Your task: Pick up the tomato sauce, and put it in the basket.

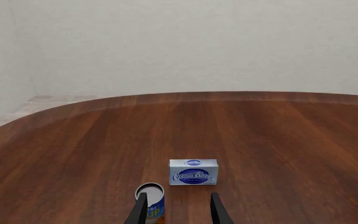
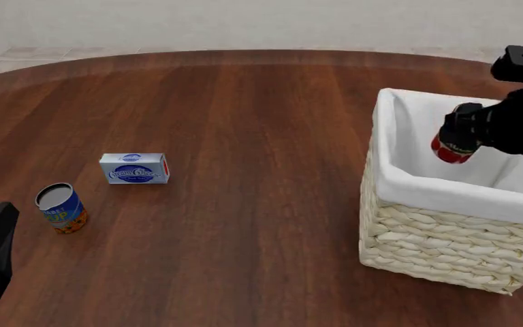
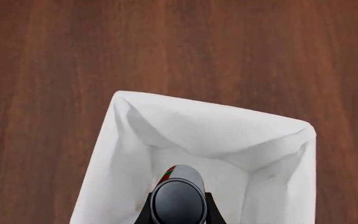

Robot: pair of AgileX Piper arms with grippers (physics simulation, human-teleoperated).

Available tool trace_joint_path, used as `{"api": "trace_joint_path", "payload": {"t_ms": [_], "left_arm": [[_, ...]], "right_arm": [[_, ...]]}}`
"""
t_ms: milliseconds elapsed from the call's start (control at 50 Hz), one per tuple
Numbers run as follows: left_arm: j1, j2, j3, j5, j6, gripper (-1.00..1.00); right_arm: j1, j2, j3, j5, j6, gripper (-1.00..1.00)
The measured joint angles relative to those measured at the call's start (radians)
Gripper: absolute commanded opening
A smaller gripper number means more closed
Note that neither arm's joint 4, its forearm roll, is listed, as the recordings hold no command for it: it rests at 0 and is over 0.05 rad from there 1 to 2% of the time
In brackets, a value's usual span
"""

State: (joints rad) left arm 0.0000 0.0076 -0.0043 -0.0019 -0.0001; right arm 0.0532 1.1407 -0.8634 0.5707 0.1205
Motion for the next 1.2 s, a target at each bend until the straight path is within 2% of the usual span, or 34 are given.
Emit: {"api": "trace_joint_path", "payload": {"t_ms": [380, 840, 860, 1200], "left_arm": [[0.0, 0.0, 0.0, 0.0, 0.0, 1.0], [0.0, 0.0, 0.0, 0.0, 0.0, 1.0], [0.0, 0.0, 0.0, 0.0, 0.0, 1.0], [0.0, 0.0, 0.0, 0.0, 0.0, 1.0]], "right_arm": [[-0.006, -0.003, 0.068, -0.051, 0.021, -1.0], [-0.015, 0.013, 0.092, -0.076, 0.024, -1.0], [-0.016, 0.013, 0.091, -0.076, 0.024, 1.0], [-0.029, 0.011, 0.075, -0.062, 0.035, 1.0]]}}
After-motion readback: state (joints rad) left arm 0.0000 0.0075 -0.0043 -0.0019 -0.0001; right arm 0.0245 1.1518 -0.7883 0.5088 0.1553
